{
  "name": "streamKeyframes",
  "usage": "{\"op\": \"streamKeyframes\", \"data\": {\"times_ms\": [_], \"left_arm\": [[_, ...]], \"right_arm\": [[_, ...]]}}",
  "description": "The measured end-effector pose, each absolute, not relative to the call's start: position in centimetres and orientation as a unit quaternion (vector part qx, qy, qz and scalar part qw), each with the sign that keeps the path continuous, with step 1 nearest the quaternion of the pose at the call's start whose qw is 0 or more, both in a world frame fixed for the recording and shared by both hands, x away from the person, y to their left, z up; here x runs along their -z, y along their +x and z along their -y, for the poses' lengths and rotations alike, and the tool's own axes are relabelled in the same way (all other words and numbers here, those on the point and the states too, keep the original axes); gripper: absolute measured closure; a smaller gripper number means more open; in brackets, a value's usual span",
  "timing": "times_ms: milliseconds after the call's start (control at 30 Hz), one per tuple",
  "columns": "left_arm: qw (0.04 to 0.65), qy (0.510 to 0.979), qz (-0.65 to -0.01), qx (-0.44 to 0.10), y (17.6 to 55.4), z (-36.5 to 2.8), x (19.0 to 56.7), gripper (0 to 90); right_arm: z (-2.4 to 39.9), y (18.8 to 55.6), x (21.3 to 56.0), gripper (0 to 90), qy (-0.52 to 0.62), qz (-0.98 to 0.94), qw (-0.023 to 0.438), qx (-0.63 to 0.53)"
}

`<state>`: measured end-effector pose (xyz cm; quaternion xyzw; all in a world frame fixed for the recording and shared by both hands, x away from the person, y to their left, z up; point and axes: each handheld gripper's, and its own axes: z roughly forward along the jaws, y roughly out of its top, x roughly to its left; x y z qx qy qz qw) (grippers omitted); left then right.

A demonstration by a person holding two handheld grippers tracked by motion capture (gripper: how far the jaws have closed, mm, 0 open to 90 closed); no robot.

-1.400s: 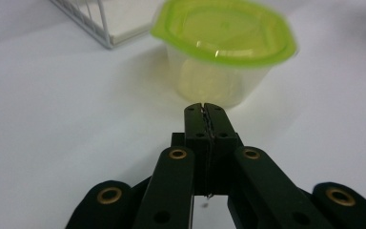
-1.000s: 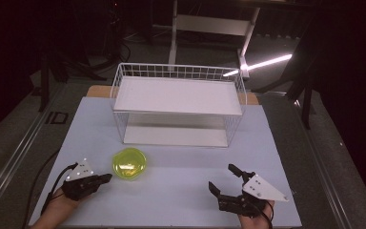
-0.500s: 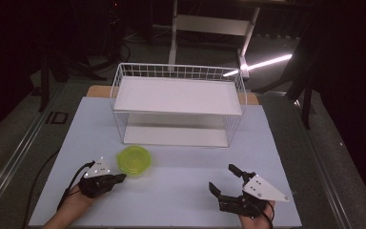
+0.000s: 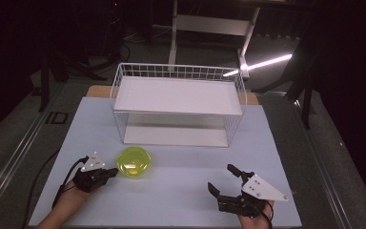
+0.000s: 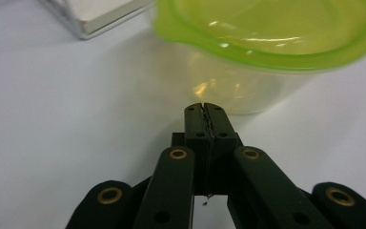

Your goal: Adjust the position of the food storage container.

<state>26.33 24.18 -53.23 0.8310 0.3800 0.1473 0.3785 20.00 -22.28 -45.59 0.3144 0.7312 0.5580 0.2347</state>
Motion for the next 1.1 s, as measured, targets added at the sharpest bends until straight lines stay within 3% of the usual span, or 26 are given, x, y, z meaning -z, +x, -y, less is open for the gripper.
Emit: {"op": "streamKeyframes", "data": {"times_ms": [700,1100], "left_arm": [[0.384,0.850,-0.340,-0.118,27.1,-18.4,52.9,90.0],[0.388,0.835,-0.369,-0.131,28.7,-19.6,53.2,90.0]], "right_arm": [[22.3,20.1,45.8,14.2,0.312,-0.735,0.233,-0.555],[22.5,20.2,45.8,14.3,0.308,-0.733,0.244,-0.555]]}}
